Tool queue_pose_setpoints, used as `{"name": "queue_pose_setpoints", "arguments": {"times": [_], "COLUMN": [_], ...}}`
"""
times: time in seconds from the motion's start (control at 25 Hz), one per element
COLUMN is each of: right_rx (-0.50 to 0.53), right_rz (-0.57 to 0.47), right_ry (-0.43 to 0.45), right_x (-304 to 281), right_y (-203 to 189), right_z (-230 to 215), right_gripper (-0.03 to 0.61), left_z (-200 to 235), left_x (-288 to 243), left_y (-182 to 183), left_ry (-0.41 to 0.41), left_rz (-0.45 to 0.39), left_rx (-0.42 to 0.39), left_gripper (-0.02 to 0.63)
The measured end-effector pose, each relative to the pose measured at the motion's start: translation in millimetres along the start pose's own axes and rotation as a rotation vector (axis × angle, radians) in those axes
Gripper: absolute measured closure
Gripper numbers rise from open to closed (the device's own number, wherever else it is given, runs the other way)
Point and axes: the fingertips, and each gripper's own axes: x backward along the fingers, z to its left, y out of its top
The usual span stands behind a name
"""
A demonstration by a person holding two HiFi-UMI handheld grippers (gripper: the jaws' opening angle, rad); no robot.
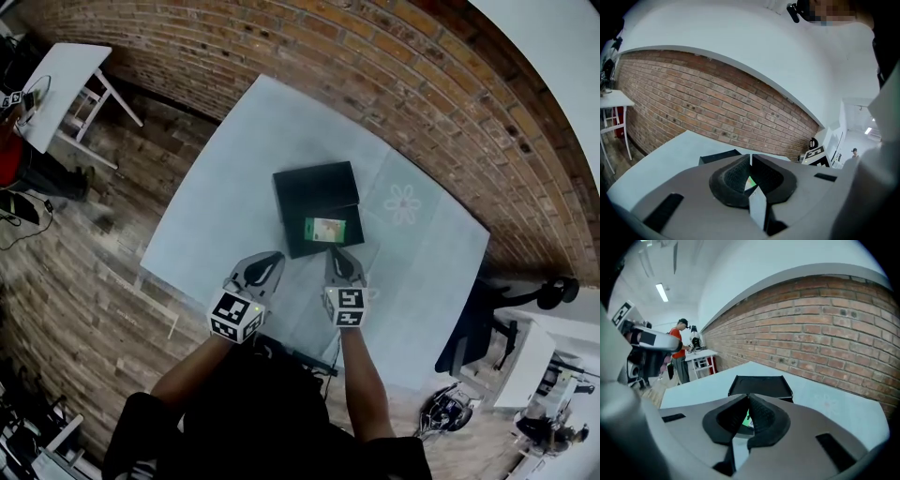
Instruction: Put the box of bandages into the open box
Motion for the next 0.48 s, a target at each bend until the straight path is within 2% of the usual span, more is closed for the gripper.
{"name": "queue_pose_setpoints", "arguments": {"times": [0.2, 0.48], "right_rx": [-0.071, -0.154], "right_rz": [-0.076, -0.124], "right_ry": [-0.052, -0.089], "right_x": [36, 78], "right_y": [15, 22], "right_z": [9, 13], "right_gripper": [0.549, 0.552], "left_z": [-18, -38], "left_x": [10, 23], "left_y": [4, 12], "left_ry": [-0.028, -0.029], "left_rz": [-0.007, -0.034], "left_rx": [-0.027, -0.041], "left_gripper": [0.571, 0.571]}}
